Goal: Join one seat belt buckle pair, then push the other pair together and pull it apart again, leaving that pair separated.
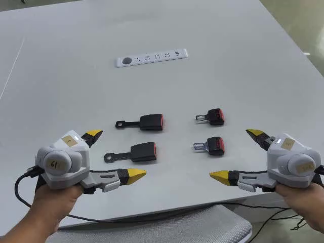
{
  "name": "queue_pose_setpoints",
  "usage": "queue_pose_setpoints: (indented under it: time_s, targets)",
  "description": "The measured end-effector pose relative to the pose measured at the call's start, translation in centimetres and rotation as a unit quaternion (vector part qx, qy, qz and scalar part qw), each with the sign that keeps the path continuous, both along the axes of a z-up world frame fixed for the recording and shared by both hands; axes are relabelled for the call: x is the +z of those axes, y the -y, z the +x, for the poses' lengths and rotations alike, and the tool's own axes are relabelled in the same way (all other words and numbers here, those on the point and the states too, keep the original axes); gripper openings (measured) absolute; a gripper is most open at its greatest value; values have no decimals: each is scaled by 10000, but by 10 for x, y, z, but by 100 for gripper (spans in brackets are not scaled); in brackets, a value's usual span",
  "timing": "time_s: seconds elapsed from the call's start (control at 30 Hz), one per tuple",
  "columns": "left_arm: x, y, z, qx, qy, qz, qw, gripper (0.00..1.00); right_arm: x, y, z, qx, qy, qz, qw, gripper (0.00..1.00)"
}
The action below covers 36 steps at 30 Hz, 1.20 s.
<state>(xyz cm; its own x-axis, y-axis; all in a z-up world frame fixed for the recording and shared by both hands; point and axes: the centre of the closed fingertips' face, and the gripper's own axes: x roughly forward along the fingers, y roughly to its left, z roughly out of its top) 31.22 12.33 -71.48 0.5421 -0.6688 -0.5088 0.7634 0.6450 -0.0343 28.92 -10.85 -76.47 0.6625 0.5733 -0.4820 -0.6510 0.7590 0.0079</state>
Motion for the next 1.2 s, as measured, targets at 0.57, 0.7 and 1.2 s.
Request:
queue_pose_setpoints:
  time_s: [0.57,0.7,1.2]
  targets:
    - [2,14,2,-164,-10,-39,9999,100,2,5,0,-60,5,-29,10000,100]
    - [1,16,3,-193,-16,-50,9998,100,5,6,0,-63,15,-24,10000,100]
    - [-3,17,8,-184,-73,-65,9998,100,1,6,2,-23,-49,-34,10000,100]
